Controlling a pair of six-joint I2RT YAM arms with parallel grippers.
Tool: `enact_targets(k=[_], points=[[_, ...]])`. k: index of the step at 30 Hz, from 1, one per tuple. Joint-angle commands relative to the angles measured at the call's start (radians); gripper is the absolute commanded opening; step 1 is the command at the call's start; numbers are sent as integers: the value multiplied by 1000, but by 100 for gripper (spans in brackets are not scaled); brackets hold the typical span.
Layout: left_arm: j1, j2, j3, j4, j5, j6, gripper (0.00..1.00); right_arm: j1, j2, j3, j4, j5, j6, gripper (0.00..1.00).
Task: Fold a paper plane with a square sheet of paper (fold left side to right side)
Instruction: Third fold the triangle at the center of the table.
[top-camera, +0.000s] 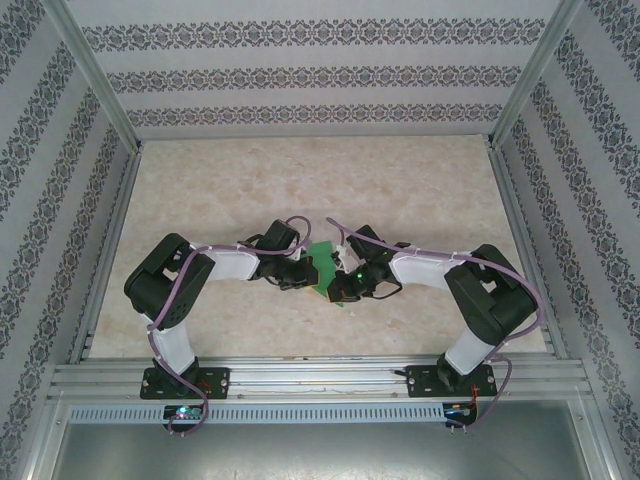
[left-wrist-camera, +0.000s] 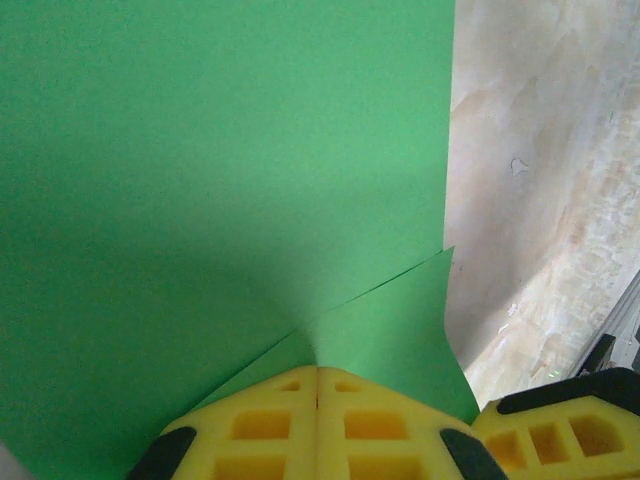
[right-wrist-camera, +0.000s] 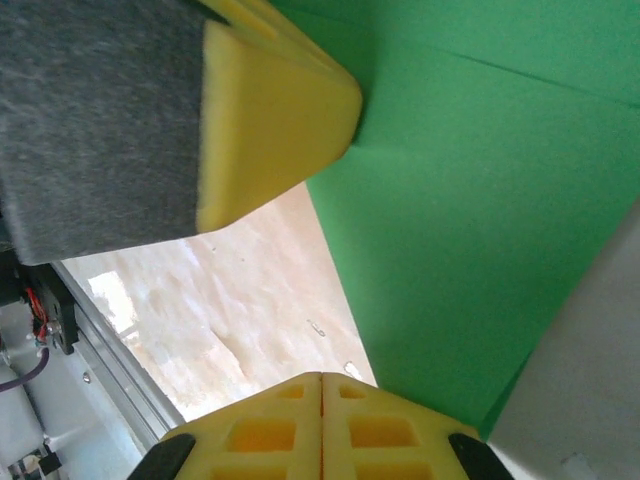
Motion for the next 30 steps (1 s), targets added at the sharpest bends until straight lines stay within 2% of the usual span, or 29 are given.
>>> enact_targets(k=[1, 30], points=[[-12, 57, -21, -92, -75, -5, 1, 7, 18, 9, -13, 21, 14, 7], [-5, 52, -4, -141, -103, 13, 0, 4, 28, -82, -65, 67, 41, 6]])
